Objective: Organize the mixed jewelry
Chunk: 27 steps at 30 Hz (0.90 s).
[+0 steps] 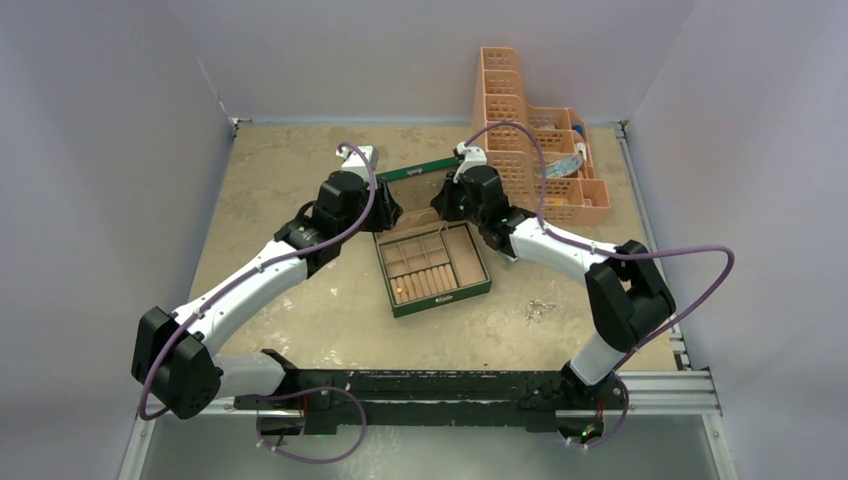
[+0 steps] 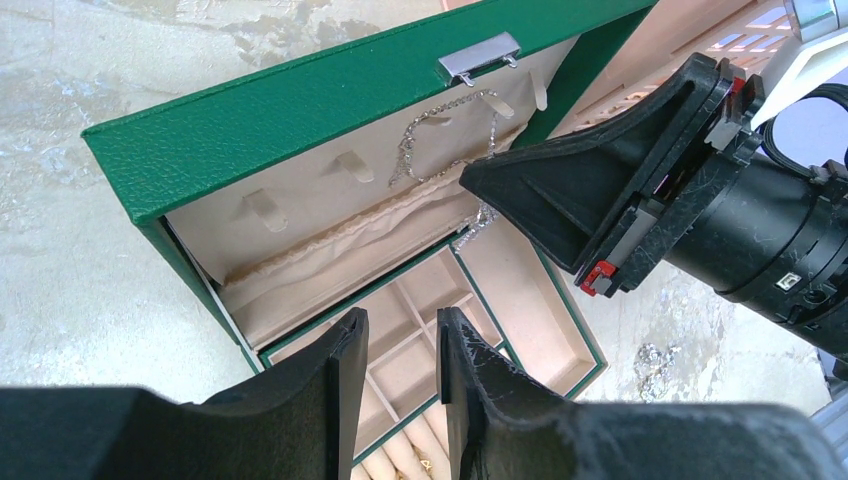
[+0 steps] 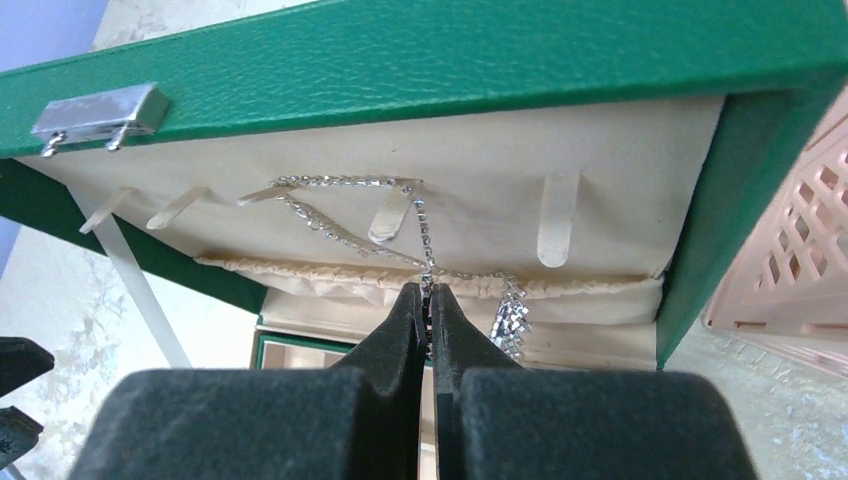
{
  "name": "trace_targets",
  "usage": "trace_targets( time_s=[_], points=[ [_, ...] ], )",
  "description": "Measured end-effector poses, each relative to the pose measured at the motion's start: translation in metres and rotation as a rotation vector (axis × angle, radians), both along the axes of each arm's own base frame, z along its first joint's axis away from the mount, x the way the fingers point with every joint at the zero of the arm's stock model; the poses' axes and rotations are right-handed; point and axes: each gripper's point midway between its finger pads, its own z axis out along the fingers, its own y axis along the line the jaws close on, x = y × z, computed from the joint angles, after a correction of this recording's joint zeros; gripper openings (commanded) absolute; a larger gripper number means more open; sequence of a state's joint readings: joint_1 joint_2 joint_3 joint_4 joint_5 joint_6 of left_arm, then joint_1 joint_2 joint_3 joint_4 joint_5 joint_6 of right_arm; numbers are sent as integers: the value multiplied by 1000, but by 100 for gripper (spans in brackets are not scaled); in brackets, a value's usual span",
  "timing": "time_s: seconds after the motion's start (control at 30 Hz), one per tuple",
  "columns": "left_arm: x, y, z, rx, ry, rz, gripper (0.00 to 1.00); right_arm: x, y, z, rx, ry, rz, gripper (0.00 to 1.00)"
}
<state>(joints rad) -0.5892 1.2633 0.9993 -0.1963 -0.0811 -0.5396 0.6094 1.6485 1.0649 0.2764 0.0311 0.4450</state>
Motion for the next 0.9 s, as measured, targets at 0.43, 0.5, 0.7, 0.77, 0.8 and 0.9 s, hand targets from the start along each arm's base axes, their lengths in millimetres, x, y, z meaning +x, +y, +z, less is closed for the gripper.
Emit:
trace_targets(
  time_s=[0.43, 0.5, 0.7, 0.77, 0.8, 0.9],
  points=[
    [0, -1, 0, -2, 1, -3, 31, 2, -17, -17, -12, 40, -116, 0],
    [-1, -1, 0, -2, 2, -5, 32, 3, -18, -17, -14, 39, -122, 0],
    [-1, -2, 0, -5, 4, -11, 32, 3, -17, -17, -12, 40, -125, 0],
    [-2, -2, 0, -6, 5, -14, 32, 3, -17, -16, -9, 42, -123, 0],
    [-2, -3, 0, -7, 6, -16, 32, 2, -16, -15, -6, 44, -121, 0],
    [-2, -3, -1, -7, 8, -16, 33, -3, -16, -10, 5, 56, -106, 0]
  ],
)
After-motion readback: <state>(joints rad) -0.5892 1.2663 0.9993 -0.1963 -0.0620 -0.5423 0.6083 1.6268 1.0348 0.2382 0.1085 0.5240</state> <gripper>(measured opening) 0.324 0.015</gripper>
